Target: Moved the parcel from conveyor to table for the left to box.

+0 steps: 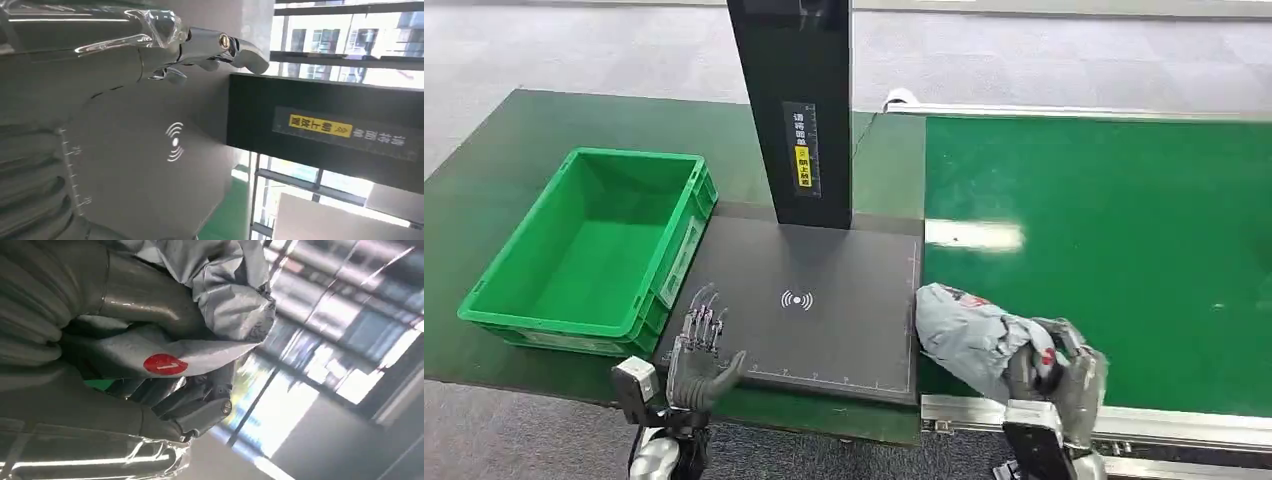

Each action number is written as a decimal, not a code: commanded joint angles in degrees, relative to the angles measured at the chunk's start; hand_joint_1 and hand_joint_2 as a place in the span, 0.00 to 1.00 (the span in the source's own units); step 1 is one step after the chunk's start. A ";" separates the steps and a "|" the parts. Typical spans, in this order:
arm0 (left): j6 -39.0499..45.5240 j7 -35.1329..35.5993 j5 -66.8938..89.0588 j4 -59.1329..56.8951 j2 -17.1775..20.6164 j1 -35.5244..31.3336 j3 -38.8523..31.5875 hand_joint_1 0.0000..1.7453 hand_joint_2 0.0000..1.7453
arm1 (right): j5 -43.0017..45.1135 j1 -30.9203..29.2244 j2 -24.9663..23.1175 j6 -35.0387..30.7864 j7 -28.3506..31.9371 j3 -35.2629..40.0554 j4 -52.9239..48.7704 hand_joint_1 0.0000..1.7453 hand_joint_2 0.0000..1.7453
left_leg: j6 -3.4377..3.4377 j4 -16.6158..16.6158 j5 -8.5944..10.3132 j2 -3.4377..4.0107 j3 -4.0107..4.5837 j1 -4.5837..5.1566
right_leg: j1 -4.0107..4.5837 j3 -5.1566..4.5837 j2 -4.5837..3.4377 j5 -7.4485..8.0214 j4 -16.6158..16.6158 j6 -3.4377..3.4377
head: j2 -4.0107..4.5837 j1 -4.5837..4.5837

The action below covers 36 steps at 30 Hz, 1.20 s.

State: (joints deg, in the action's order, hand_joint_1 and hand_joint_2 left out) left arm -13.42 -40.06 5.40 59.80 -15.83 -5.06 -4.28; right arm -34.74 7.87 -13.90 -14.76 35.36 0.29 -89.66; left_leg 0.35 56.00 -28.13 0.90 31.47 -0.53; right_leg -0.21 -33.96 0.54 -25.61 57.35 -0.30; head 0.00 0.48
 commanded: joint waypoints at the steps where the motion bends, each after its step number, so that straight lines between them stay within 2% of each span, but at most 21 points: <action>1: 0.98 0.06 0.05 -2.16 2.34 -2.14 1.36 0.00 1.00 | 4.11 -7.62 1.17 5.18 0.86 14.68 6.91 1.00 1.00 | 0.01 -0.08 -0.01 0.23 -0.10 -0.02 | 0.01 0.02 -0.31 0.08 -0.07 0.01 | 0.00 0.04; 16: 0.98 0.06 0.05 -2.16 2.34 -2.14 1.36 0.00 1.00 | 4.11 -7.62 1.17 5.18 0.86 14.68 6.91 1.00 1.00 | 0.00 -0.04 0.01 0.00 -0.05 0.00 | 0.00 0.03 -0.05 0.02 -0.04 0.01 | 0.00 0.02; 18: 1.53 0.06 -0.02 -1.34 2.21 -1.89 1.23 0.00 1.00 | 6.03 -9.47 1.69 8.28 0.93 16.59 9.19 1.00 1.00 | 0.00 -0.06 0.00 0.00 -0.08 -0.01 | 0.01 0.05 -0.07 0.02 -0.06 0.00 | 0.00 0.02; 23: 2.00 0.06 -0.03 -0.84 2.25 -1.75 1.24 0.00 1.00 | 9.52 -16.63 -1.04 8.45 2.43 21.50 22.32 1.00 1.00 | 0.01 -0.12 0.00 0.34 -0.15 -0.03 | 0.03 0.04 -0.41 0.12 -0.11 0.01 | 0.00 0.02; 27: 2.22 0.06 -0.05 -0.38 2.36 -1.38 1.31 0.00 1.00 | 10.78 -18.93 -0.21 6.15 3.80 21.99 18.66 1.00 1.00 | 0.01 -0.05 0.02 0.14 -0.09 -0.03 | 0.03 0.03 -0.18 0.06 -0.05 0.02 | 0.00 0.02; 29: 2.05 0.06 -0.08 -0.66 2.46 -1.51 1.29 0.00 1.00 | 10.51 -20.58 0.80 7.69 0.40 22.50 18.09 1.00 1.00 | 0.00 -0.03 0.01 0.13 -0.08 -0.01 | 0.01 0.01 -0.20 0.04 -0.03 0.00 | 0.00 0.04; 30: 2.28 0.06 -0.14 -1.07 2.37 -1.65 1.02 0.00 1.00 | 10.74 -22.05 0.66 11.31 -3.79 23.70 22.82 1.00 1.00 | -0.01 0.00 0.01 0.12 -0.03 -0.01 | 0.01 -0.02 -0.16 0.04 -0.01 -0.01 | 0.00 0.02; 32: 2.71 0.06 -0.62 -1.82 2.77 -1.86 1.50 0.00 1.00 | 11.59 -26.38 -2.74 9.54 1.20 24.68 41.29 1.00 1.00 | -0.01 -0.10 0.01 0.21 -0.18 -0.02 | 0.02 0.10 -0.30 0.09 -0.11 -0.01 | 0.00 0.02; 33: 2.74 0.06 -0.63 -1.93 2.81 -1.83 1.55 0.00 1.00 | 12.55 -27.74 -3.62 9.31 3.05 24.57 46.94 1.00 1.00 | 0.01 -0.17 0.01 0.35 -0.29 -0.03 | 0.03 0.18 -0.41 0.12 -0.16 0.01 | 0.00 0.02; 34: 2.57 0.06 -0.48 -2.12 2.78 -1.81 1.56 0.00 1.00 | 13.06 -28.48 -4.65 8.32 4.64 24.42 52.02 1.00 1.00 | 0.02 -0.13 0.01 0.26 -0.22 -0.04 | 0.04 0.18 -0.29 0.08 -0.12 0.02 | 0.00 0.00; 36: 2.63 0.06 -0.27 -2.56 2.62 -1.86 1.80 0.00 1.00 | 15.39 -27.63 -5.00 6.83 4.64 25.64 54.94 1.00 1.00 | 0.04 -0.18 0.03 0.34 -0.31 -0.05 | 0.05 0.22 -0.35 0.09 -0.14 0.04 | 0.00 0.04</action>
State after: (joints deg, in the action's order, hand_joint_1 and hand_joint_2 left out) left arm -10.97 -40.07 4.94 59.95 -14.84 -6.08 -3.82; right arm -23.41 -11.72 -15.60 -5.51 36.21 21.85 -67.68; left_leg 0.36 55.99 -28.12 1.04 31.42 -0.53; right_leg -0.21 -33.94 0.44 -25.60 57.37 -0.29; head 0.00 0.52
